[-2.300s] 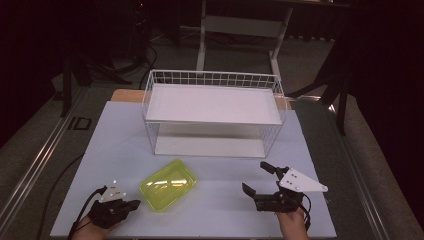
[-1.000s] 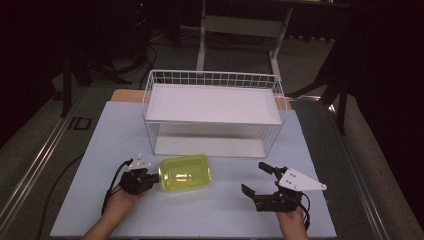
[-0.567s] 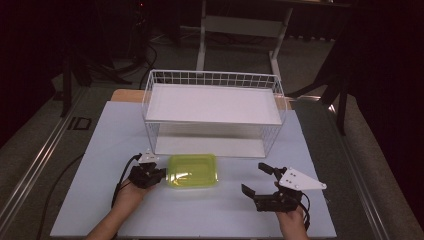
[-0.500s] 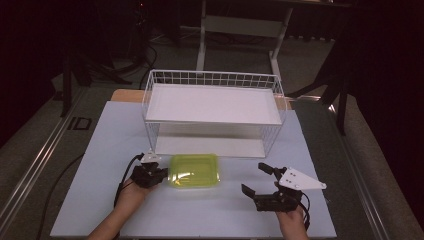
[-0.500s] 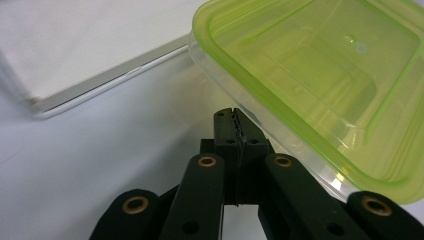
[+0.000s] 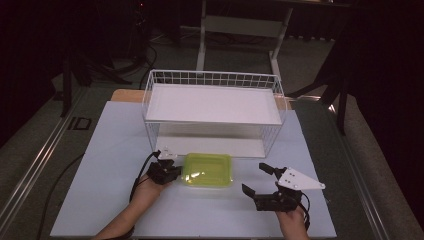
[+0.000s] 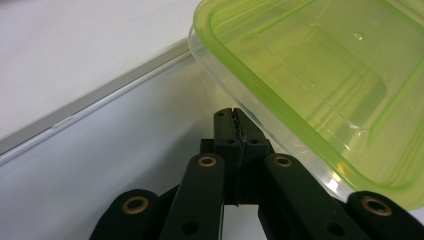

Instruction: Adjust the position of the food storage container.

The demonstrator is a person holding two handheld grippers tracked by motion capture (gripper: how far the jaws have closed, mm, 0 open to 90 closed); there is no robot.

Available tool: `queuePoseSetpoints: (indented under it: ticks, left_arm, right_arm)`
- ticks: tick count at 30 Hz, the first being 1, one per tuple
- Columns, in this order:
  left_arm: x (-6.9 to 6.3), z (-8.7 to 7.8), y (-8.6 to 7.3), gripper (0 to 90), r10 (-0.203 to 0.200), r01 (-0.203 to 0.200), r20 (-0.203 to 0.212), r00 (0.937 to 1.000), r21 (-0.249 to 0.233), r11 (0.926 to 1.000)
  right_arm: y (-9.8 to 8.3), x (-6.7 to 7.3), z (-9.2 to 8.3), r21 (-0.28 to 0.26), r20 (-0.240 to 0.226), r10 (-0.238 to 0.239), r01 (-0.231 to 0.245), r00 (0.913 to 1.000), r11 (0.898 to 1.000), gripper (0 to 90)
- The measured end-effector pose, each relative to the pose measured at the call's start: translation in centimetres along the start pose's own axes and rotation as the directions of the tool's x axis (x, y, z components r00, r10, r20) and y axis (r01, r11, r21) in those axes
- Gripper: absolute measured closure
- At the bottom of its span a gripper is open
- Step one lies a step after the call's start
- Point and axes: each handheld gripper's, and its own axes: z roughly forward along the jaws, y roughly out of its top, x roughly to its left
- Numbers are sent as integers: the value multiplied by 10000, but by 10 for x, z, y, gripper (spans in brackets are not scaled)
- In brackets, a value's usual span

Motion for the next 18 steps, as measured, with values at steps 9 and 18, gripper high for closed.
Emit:
queuePoseSetpoints:
  ticks: [9,18]
  left_arm:
    - [-7,5,1,900,-132,130,351,9993,39,9999]
    - [-10,10,3,900,-72,74,520,9986,-39,10000]
  right_arm:
    - [-2,-2,2,46,-31,93,-92,10000,9999,116]
    - [-2,-2,3,108,-76,91,-90,9999,9999,116]
